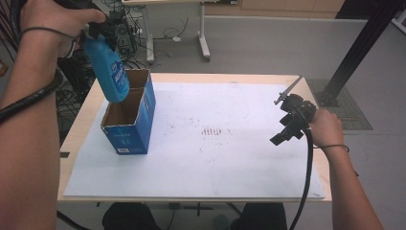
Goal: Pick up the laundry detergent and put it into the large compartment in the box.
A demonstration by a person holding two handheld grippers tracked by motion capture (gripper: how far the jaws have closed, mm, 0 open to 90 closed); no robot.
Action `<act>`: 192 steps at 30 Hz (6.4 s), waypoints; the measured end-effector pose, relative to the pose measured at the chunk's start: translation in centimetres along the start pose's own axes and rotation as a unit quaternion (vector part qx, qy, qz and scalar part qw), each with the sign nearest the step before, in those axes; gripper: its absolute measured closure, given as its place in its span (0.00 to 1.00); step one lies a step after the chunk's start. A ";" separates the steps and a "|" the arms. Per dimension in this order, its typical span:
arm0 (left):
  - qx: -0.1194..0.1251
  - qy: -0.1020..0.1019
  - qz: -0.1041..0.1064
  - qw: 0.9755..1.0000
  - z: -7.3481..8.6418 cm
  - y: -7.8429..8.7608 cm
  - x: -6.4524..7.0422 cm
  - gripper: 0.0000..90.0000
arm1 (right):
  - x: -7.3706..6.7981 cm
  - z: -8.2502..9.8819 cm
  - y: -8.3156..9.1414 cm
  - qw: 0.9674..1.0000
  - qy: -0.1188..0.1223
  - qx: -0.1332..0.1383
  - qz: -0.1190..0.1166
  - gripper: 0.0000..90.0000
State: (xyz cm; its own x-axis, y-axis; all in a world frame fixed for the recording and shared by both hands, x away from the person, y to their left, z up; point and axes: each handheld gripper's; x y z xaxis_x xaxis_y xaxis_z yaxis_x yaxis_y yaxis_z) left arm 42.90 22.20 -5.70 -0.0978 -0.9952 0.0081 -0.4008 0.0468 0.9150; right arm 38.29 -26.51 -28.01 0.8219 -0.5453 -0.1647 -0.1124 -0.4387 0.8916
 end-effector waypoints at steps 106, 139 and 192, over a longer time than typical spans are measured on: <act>-0.123 0.018 -0.012 0.992 5.0 -19.1 -0.7 0.42 | 0.1 0.4 -1.1 1.000 -0.008 -0.002 -0.005 0.03; -0.129 0.015 -0.016 0.991 5.2 -19.5 -0.6 0.42 | 0.0 0.4 -1.1 1.000 -0.007 0.003 -0.003 0.03; -0.134 0.020 -0.012 0.991 5.1 -19.6 -0.8 0.42 | 0.1 0.3 -1.3 1.000 -0.005 0.003 -0.003 0.03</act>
State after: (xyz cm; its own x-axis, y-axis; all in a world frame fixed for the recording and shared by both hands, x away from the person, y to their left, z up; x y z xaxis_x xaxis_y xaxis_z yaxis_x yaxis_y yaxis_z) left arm 46.21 22.56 -25.70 -0.0533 -0.9986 -0.0042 -0.1464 0.0036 0.9892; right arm 38.36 -26.23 -29.28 0.8167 -0.5499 -0.1752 -0.1104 -0.4469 0.8877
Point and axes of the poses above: each handheld gripper's, and its own axes: y roughly backward along the jaws, z roughly out of its underside, x roughly to its right, and after that the axes turned 5 degrees about x, right-handed
